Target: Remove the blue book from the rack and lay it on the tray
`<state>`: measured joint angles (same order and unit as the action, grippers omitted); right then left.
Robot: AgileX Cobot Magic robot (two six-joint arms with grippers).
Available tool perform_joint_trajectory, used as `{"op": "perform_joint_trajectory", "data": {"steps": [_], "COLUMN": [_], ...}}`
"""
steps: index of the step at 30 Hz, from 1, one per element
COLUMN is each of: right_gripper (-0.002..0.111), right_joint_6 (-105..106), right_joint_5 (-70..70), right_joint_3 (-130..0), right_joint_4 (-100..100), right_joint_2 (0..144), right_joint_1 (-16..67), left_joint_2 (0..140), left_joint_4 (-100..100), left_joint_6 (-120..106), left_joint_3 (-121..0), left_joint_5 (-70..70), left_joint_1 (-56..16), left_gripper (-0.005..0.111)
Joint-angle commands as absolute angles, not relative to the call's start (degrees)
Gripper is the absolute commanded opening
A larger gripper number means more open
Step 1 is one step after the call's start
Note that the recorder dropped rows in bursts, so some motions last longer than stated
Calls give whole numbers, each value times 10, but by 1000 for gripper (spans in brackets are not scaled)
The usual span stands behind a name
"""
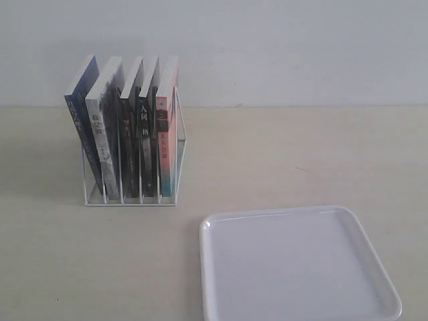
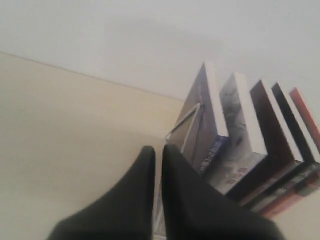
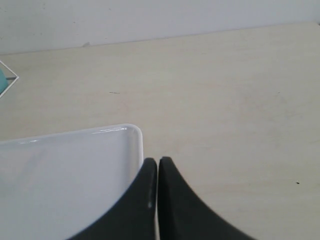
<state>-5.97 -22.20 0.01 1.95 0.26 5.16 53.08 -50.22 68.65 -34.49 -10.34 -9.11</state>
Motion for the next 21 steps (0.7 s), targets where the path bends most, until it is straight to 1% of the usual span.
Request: {"op": "perform_joint_trajectory", "data": {"steps": [1,3,9,14,16,17,18,19,21], "right_gripper": [0,0,0,0,0,0,0,0,0], "right_joint_6": [-54,-54,-54,-54,-54,-54,-54,-54,-54], "right_joint_5": [-218,-218,-218,-218,-218,-218,-218,-218,-218], "right_joint_3": [0,0,0,0,0,0,0,0,0], "right_joint_4": [18,18,18,18,18,18,18,18,18], "right_joint_2": [0,0,0,0,0,0,0,0,0], "right_joint_1": [52,52,52,52,52,52,52,52,52], "left_joint_2": [534,534,541,563,585,618,638,668,725], "left_joint_4": [-332,-280,-235,-204,-221,-237,-231,-231,-237], "left_joint_6": [490,439,440,440,440,441,449,449,444], "left_joint_3": [-380,-383,-383,-352,-354,-381,-408,-457,-546], "left_joint_5": [-198,-210,-193,-87,-37,-47,-84,-138,-184], "left_joint_1": [-188,-220,-292,-361,-365,-356,-353,-355,-364], "left_gripper": [5,5,5,5,5,5,5,5,5]}}
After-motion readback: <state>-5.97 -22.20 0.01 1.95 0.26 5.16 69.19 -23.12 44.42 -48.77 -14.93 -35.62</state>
